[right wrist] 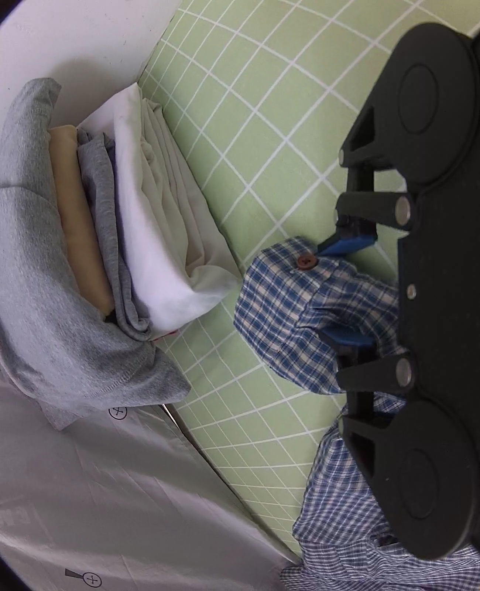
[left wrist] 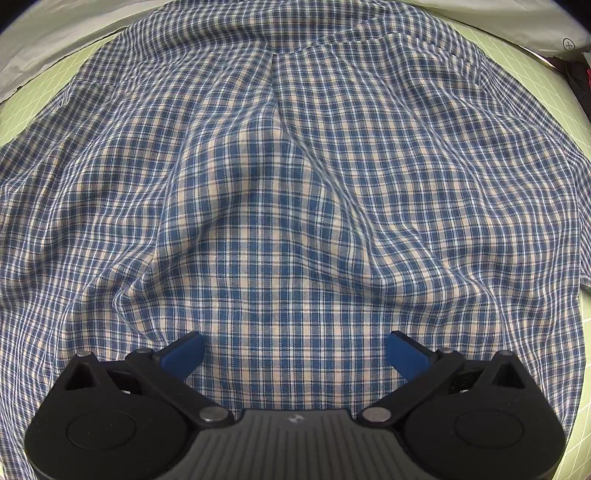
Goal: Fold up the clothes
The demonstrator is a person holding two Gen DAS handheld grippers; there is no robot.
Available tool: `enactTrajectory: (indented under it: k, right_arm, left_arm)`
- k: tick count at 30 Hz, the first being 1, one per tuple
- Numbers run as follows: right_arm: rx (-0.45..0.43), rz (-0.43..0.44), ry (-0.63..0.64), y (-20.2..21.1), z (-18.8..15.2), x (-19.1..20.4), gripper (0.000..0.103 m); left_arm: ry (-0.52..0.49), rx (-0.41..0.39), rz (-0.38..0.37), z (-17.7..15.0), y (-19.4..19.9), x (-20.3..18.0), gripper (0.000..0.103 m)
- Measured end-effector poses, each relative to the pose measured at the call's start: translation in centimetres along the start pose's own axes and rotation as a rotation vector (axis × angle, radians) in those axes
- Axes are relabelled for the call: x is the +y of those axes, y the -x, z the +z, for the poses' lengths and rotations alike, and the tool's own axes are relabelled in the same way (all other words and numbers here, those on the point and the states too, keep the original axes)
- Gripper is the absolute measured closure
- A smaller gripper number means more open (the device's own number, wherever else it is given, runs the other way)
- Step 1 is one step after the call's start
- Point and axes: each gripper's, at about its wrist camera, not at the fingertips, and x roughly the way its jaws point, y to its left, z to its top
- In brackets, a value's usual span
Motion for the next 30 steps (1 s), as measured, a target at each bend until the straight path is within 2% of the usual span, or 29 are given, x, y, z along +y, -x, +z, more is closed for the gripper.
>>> enactTrajectory:
  k: [1,2,7,8,9,11,13,16,19,21,23,24,25,28,30]
  right_arm:
    - [-0.013,-0.003,0.006,0.2,0.1,-0.1,0.088]
    - [-0.036,-0.017,0.008,0.7,0.2,-0.3,0.092]
    - [-0.214,-0.208,-0.033,5.3,0.8,-2.4,0.093]
    - [-0.226,-0.253,-0.050,5.9,0.5,-3.2,0.093]
    - [-0.237,-0.297,-0.068,6.4,0.3,-4.0,0.093]
    - [-0.176,-0.343,-0.103,6.1,-0.4,-5.9,0.089]
    - [-0.117,-0.361,-0.165,6.0,-1.1,-7.4,0.068]
    - [-0.109,-0.337,-0.267,6.8,-2.0,-8.7,0.052]
    - [-0.106,-0.323,-0.296,6.7,-2.3,-9.3,0.039]
    - [-0.095,-0.320,-0.312,6.2,-2.3,-9.6,0.039]
    - [-0.094,-0.326,-0.271,5.7,-2.2,-9.2,0.053]
    - [-0.094,-0.330,-0.249,5.5,-2.1,-9.0,0.066]
    - [-0.097,-0.358,-0.207,5.2,-1.9,-8.7,0.067]
    - [-0.100,-0.434,-0.109,4.6,-1.1,-7.9,0.065]
    - [-0.104,-0.469,-0.091,4.5,-0.4,-7.4,0.056]
  left_arm:
    - [0.000,0.000,0.000,0.0,0.1,0.0,0.000]
    - [0.000,0.000,0.000,0.0,0.1,0.0,0.000]
    - [0.001,-0.001,0.000,0.0,0.4,0.0,0.000]
    - [0.002,-0.001,0.000,0.0,0.5,0.0,0.000]
    - [0.002,-0.001,0.001,0.0,0.6,-0.1,0.000]
    - [0.004,-0.001,0.001,0.1,0.7,-0.1,0.000]
    - [0.002,-0.001,0.001,0.3,0.9,0.0,0.000]
    - [0.001,-0.001,0.001,0.3,1.2,-0.2,0.000]
    - [-0.001,-0.001,0.000,-0.3,1.3,-0.2,0.000]
    - [-0.001,0.000,0.000,-0.2,1.4,0.2,0.000]
    - [0.000,0.000,0.000,-0.2,1.5,0.0,0.000]
    - [0.001,-0.001,0.000,0.2,1.5,-0.1,0.000]
    - [0.001,-0.001,0.000,0.3,1.3,0.0,0.000]
    - [0.004,-0.001,0.001,0.0,1.2,-0.3,0.000]
    - [0.008,-0.004,0.000,-0.1,1.4,-0.2,0.000]
